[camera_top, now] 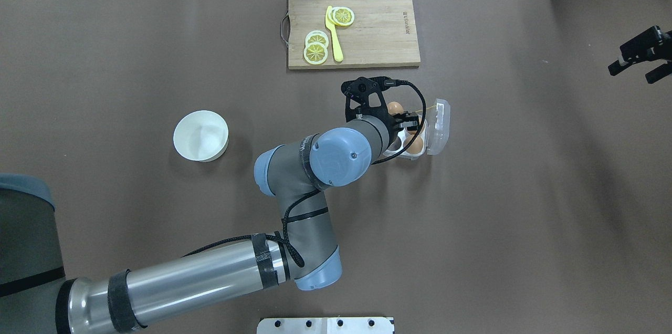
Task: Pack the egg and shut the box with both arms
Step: 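Lower the egg into the empty box cup and open the left gripper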
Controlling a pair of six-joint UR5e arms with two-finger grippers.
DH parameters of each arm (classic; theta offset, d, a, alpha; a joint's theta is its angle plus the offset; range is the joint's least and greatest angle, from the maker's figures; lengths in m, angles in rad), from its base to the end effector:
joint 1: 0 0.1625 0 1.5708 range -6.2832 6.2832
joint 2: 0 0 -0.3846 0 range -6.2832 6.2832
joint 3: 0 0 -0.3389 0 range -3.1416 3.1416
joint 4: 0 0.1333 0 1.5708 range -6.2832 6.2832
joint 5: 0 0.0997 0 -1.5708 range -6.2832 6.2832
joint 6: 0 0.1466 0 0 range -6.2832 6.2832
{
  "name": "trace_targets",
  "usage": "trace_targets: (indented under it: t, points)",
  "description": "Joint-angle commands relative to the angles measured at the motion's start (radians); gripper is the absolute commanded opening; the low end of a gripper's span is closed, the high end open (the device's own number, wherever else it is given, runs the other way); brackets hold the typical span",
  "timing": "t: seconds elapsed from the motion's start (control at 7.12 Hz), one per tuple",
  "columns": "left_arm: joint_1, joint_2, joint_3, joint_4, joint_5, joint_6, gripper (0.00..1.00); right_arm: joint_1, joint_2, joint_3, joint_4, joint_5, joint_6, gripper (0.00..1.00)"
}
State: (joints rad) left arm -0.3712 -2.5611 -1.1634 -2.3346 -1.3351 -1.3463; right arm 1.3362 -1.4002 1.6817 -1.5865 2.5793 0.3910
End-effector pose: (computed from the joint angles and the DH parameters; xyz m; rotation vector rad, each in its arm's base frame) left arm 0.6528 -0.4339 0.1213 0.5850 1.2261 -0.2821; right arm -0.1090 -0.4958 0.4966 -0.0773 -1.0276 0.0083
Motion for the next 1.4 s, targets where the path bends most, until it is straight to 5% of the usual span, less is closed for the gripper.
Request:
trace_targets:
  t: [0.0,0.28,0.42,0.98,1.26]
  points:
    - [0.0,-0.004,0.002,0.0,0.002,0.004,0.07,0.0,0.001,0.001,0.0,0.005,0.011,1.0]
    - [0.0,-0.005,0.002,0.0,0.001,0.003,0.58,0.0,0.003,0.001,0.0,0.007,0.019,1.0]
    - [0.0,-0.004,0.002,0.0,0.001,0.003,0.74,0.0,0.004,0.0,0.0,0.007,0.019,1.0]
    - [-0.006,-0.005,-0.012,-0.002,-0.007,0.003,0.79,0.0,0.007,0.013,0.0,0.008,0.032,1.0]
    - [-0.088,0.042,-0.073,0.014,-0.124,0.042,0.83,-0.031,0.03,0.05,0.002,-0.002,0.084,1.0]
